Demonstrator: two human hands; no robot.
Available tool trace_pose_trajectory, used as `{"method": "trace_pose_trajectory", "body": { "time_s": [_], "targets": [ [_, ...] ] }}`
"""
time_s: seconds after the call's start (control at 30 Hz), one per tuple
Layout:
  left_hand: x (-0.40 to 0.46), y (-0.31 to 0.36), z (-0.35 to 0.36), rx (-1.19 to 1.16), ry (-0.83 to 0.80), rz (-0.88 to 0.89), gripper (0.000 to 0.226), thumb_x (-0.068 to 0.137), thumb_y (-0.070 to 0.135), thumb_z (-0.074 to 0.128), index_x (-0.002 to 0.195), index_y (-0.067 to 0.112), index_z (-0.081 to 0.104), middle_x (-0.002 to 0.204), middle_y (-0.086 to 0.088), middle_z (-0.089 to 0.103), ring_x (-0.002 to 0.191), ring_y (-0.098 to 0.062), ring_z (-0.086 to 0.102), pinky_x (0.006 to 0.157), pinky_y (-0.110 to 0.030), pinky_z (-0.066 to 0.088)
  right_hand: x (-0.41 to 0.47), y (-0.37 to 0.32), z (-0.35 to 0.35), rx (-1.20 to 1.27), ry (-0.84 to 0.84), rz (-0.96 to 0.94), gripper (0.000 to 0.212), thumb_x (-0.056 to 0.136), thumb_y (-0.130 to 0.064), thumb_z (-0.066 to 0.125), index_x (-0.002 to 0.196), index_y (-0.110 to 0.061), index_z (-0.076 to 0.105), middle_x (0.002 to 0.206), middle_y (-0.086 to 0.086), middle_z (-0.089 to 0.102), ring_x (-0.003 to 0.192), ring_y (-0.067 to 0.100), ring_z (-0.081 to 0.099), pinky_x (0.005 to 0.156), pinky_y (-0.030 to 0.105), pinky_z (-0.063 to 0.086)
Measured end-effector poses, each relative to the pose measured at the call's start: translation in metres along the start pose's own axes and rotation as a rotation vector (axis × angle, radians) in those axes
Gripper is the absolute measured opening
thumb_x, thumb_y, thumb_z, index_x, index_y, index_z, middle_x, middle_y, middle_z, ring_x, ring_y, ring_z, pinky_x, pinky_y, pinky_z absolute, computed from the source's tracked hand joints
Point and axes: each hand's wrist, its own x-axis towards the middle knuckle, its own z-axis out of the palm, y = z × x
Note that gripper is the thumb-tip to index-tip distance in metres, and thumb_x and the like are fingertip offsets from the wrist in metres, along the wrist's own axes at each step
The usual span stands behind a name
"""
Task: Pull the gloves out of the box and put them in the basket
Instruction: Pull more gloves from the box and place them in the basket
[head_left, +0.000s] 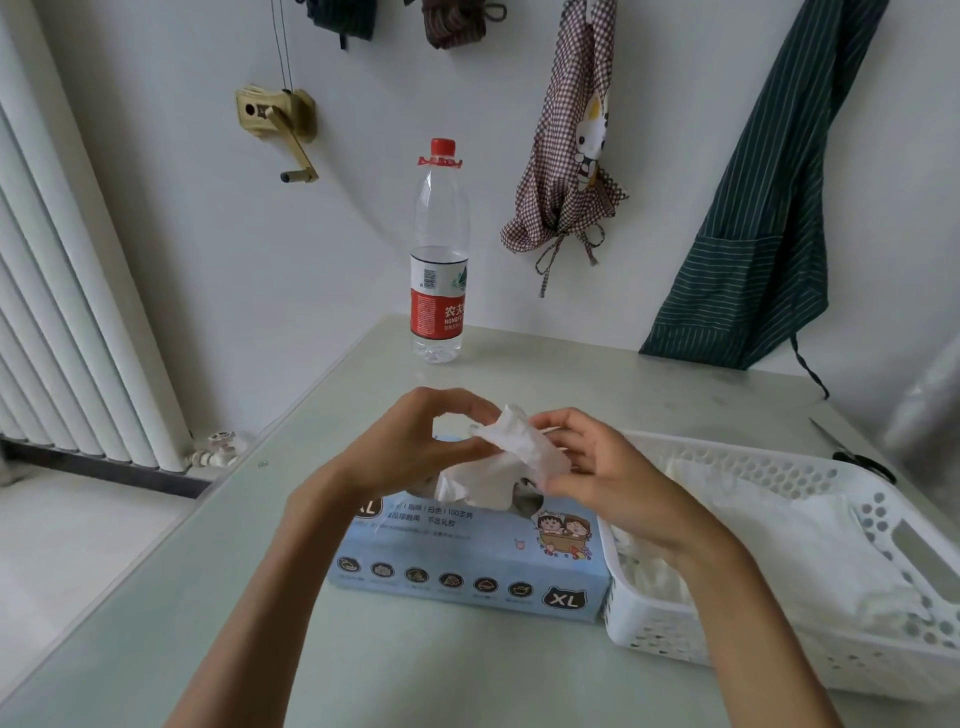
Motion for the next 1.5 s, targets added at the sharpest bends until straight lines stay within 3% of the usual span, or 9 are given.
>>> {"method": "trace_pose_trajectory", "body": {
  "time_s": [0.1, 0.3, 0.5, 0.7, 0.9, 1.13, 1.23, 1.33, 1.5],
  "targets": [
    [0.000, 0.007, 0.005, -0.055, 0.056, 0.021, 0.006, 0.082, 0.023, 0.070, 0.087, 0.021, 0.072, 0.082, 0.011, 0.071, 0.082, -0.008, 0.064, 0.075, -0.009, 0.045, -0.003, -0.002, 0.003, -0.059, -0.076, -0.030, 0.064, 0.074, -0.019, 0.080, 0.128, -0.031, 0.048, 0.120, -0.012, 0.059, 0.109, 0.003, 0.058, 0.092, 0.025, 0.051],
    [-0.001, 0.002, 0.004, 0.036, 0.026, -0.053, 0.011, 0.078, 0.039, 0.071, 0.084, 0.031, 0.070, 0.080, 0.016, 0.067, 0.071, -0.008, 0.054, 0.068, -0.021, 0.042, 0.001, -0.003, 0.001, -0.038, 0.271, -0.096, 0.011, 0.086, -0.031, 0.067, 0.094, -0.025, 0.071, 0.089, -0.005, 0.070, 0.087, 0.013, 0.064, 0.076, 0.023, 0.051],
    [-0.003, 0.000, 0.001, 0.068, 0.003, -0.107, 0.042, 0.068, 0.059, 0.065, 0.094, 0.026, 0.069, 0.098, 0.014, 0.063, 0.092, -0.005, 0.054, 0.081, -0.025, 0.047, -0.001, -0.007, -0.012, 0.335, 0.308, -0.167, 0.010, 0.089, -0.017, 0.060, 0.094, -0.019, 0.069, 0.089, -0.005, 0.070, 0.088, 0.007, 0.062, 0.076, 0.016, 0.049],
    [-0.005, 0.020, -0.002, -0.272, 0.142, -0.012, 0.028, 0.089, 0.030, 0.056, 0.103, 0.009, 0.068, 0.095, 0.006, 0.071, 0.082, -0.008, 0.067, 0.066, -0.019, 0.053, 0.001, 0.001, -0.022, 0.466, 0.481, -0.057, 0.015, 0.091, -0.014, 0.057, 0.089, -0.021, 0.070, 0.089, 0.000, 0.070, 0.091, 0.018, 0.060, 0.084, 0.035, 0.042],
    [-0.002, 0.015, -0.004, -0.247, 0.215, -0.024, 0.044, 0.091, 0.037, 0.049, 0.089, -0.002, 0.068, 0.087, -0.015, 0.070, 0.081, -0.032, 0.066, 0.076, -0.049, 0.053, 0.002, 0.004, -0.020, 0.381, 0.335, 0.005, 0.017, 0.089, -0.020, 0.061, 0.104, -0.015, 0.068, 0.103, 0.010, 0.071, 0.101, 0.024, 0.066, 0.085, 0.033, 0.051],
    [-0.005, 0.006, -0.005, -0.289, 0.101, -0.056, 0.050, 0.099, 0.037, 0.042, 0.086, -0.008, 0.057, 0.076, -0.013, 0.056, 0.071, -0.025, 0.056, 0.076, -0.034, 0.054, -0.001, -0.001, -0.017, 0.261, 0.502, -0.146, 0.027, 0.090, -0.035, 0.061, 0.087, -0.009, 0.068, 0.080, 0.023, 0.060, 0.074, 0.024, 0.055, 0.070, 0.032, 0.042],
    [-0.005, 0.012, 0.001, -0.286, 0.108, -0.070, 0.045, 0.099, 0.035, 0.041, 0.067, 0.004, 0.045, 0.063, 0.000, 0.035, 0.060, -0.018, 0.033, 0.063, -0.028, 0.032, -0.006, -0.010, -0.020, 0.252, 0.567, -0.228, 0.033, 0.093, -0.032, 0.057, 0.067, -0.011, 0.055, 0.058, -0.002, 0.036, 0.057, 0.008, 0.034, 0.054, 0.017, 0.027],
    [0.002, 0.024, 0.009, -0.296, 0.117, -0.060, 0.038, 0.099, 0.026, 0.041, 0.063, 0.021, 0.050, 0.055, 0.016, 0.045, 0.053, 0.000, 0.038, 0.057, -0.011, 0.031, -0.007, -0.021, -0.029, 0.127, 0.632, -0.300, 0.038, 0.096, -0.026, 0.054, 0.059, -0.022, 0.044, 0.046, -0.016, 0.030, 0.047, 0.001, 0.027, 0.046, 0.015, 0.023],
    [0.025, 0.042, 0.016, -0.370, 0.131, -0.054, 0.029, 0.097, 0.028, 0.046, 0.094, 0.011, 0.069, 0.083, 0.004, 0.069, 0.078, -0.009, 0.060, 0.072, -0.019, 0.044, -0.015, -0.042, -0.065, -0.245, 0.777, -0.417, 0.031, 0.096, -0.025, 0.053, 0.065, -0.025, 0.050, 0.048, -0.012, 0.039, 0.047, 0.004, 0.036, 0.045, 0.017, 0.026]
  ]
}}
